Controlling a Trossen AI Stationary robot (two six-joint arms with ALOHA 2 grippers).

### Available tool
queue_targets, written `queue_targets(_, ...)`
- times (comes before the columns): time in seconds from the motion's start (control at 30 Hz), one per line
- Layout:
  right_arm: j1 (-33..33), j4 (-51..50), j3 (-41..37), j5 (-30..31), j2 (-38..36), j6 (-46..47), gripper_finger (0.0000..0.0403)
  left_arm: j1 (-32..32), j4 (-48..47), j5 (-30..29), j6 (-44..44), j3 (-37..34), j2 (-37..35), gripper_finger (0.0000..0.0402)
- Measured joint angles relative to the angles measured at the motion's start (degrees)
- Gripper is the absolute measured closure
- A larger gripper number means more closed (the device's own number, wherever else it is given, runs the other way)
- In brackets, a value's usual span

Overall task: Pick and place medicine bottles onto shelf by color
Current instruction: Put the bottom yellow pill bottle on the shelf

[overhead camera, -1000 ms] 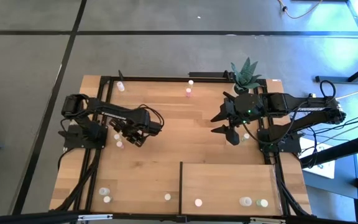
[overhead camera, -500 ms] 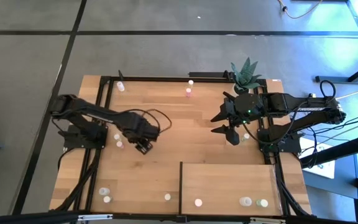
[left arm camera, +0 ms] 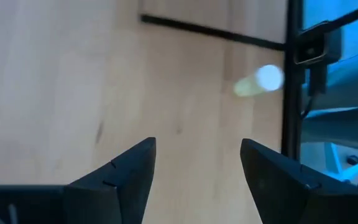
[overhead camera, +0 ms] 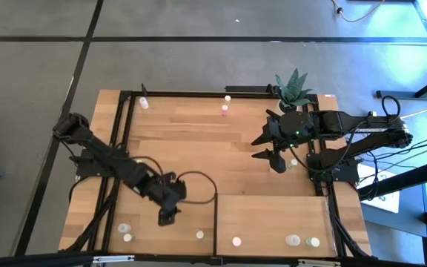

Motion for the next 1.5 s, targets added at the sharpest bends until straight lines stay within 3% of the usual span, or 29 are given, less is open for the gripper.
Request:
queue_targets(0.23,0.04,-0.01,0.00,-0.10,0.00,-0.51,0.0185,-5.57,9.70,-2.83,0.84,0.00,4.70,0.0173)
queue_targets(0.6,3.65,2.16,0.00,-6.69,0.02,-7.35,0.0185,-11.26,19.10,-10.41,-0.33,-0.02,12.84,0.0173)
queue_targets(1.03,7.44,2.17,0.00,-6.60,0.02,-7.41,0.0185,-12.23,27.11,-20.10,-6.04,-0.02,13.81,0.0173)
queue_targets(1.33,7.53,2.10,0.00,-6.60,0.02,-7.41,0.0185,-12.19,29.17,-20.30,-5.67,-0.02,13.83,0.0173)
queue_targets(1.5,7.53,2.08,0.00,-6.60,0.02,-7.41,0.0185,-12.19,36.72,-19.59,-1.63,-0.02,16.49,0.0173)
